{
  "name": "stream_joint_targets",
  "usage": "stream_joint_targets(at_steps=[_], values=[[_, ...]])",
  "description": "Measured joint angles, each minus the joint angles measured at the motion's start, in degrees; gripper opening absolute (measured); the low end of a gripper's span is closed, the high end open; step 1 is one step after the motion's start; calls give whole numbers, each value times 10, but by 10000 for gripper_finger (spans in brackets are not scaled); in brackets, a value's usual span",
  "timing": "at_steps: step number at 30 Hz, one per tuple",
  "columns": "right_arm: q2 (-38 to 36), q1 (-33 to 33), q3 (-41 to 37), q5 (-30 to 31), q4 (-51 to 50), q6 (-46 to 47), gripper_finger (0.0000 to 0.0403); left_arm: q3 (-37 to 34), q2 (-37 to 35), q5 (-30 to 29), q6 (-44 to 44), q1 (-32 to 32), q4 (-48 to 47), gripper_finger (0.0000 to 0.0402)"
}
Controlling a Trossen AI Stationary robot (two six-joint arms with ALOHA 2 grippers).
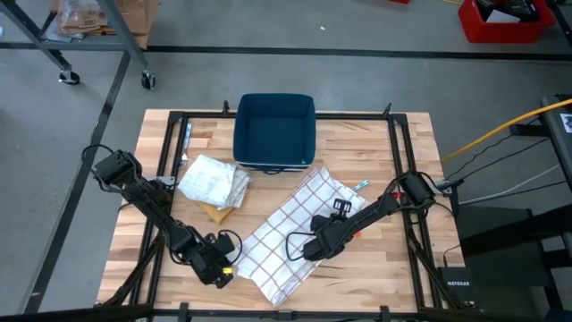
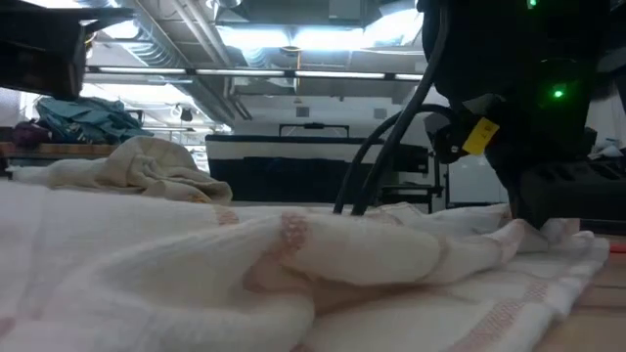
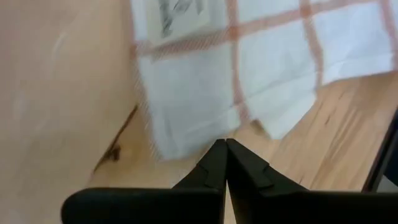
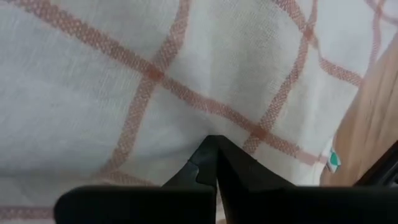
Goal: Fold towel
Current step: Fold the white patterned towel
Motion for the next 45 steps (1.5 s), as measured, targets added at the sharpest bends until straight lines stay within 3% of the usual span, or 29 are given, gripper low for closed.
stream_joint_targets(at_steps=[6,13,17,23,26,30,35,39,45], values=[[0,1,31,-35,-26,7,7,0,-7,-7,40,2,48,1],[-2,1,129,-46,-49,7,7,1,-33,-29,133,2,113,1],[-3,1,170,-87,44,7,7,1,-35,-77,168,6,109,1],[-3,1,170,-160,231,8,7,1,-35,-84,186,28,111,1],[-3,1,170,-186,267,7,7,1,-35,-60,225,33,109,1],[-3,1,170,-234,288,4,7,1,-35,2,343,36,104,2],[-3,1,170,-292,334,7,8,1,-35,34,471,36,104,2],[-3,1,169,-336,387,37,38,1,-35,36,514,37,100,27],[-3,1,169,-349,413,62,126,1,-35,36,554,40,100,117]])
